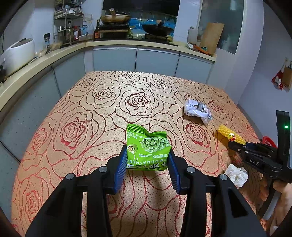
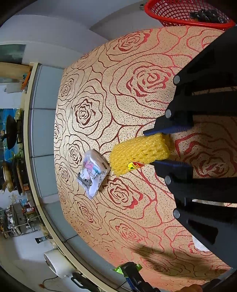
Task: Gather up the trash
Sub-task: 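Close the left tool on the green packet while the right tool grasps the yellow foam net, then carry the green packet and yellow foam net over the red wastebasket with both tools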
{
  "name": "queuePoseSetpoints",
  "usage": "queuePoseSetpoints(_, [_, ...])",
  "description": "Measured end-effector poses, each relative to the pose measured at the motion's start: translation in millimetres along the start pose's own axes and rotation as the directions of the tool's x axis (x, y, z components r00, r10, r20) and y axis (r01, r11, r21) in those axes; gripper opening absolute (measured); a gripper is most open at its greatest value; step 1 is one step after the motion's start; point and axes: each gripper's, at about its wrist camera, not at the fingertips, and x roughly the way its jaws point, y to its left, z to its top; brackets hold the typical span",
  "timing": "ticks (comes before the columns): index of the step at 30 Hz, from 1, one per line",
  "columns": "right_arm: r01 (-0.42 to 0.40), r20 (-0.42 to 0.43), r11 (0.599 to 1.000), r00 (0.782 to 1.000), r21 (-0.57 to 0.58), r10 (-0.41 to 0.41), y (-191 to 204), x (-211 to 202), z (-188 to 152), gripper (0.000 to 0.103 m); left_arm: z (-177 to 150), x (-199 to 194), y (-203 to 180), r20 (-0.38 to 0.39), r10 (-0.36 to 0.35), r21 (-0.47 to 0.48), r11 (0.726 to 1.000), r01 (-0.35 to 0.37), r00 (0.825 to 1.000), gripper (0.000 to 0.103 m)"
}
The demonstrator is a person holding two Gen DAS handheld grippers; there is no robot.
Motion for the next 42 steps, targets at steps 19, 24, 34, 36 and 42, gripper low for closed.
queuePoseSetpoints(19, [-0.006, 0.131, 1.0, 0.991, 0.023, 0.002, -6, -67, 2, 0.021, 14, -18, -24, 0.042, -0.023, 0.053, 0.998, 0.02, 0.999, 0.04])
queuePoseSetpoints(24, [0.011, 0.171, 0.998, 0.985, 0.058, -0.021, -24, -92, 1, 0.021, 21, -19, -44, 0.051, -0.052, 0.089, 0.995, 0.047, 0.997, 0.04])
queuePoseSetpoints(34, [0.085, 0.227, 0.985, 0.967, 0.15, -0.118, -79, -133, -9, 0.021, 34, -19, -106, 0.057, -0.147, 0.192, 0.972, 0.133, 0.987, 0.04])
queuePoseSetpoints(36, [0.104, 0.236, 0.98, 0.961, 0.17, -0.143, -92, -142, -11, 0.021, 36, -19, -121, 0.058, -0.169, 0.217, 0.964, 0.153, 0.984, 0.04])
queuePoseSetpoints(42, [0.177, 0.247, 0.955, 0.94, 0.237, -0.236, -132, -166, -25, 0.021, 41, -20, -175, 0.048, -0.259, 0.296, 0.926, 0.234, 0.965, 0.04])
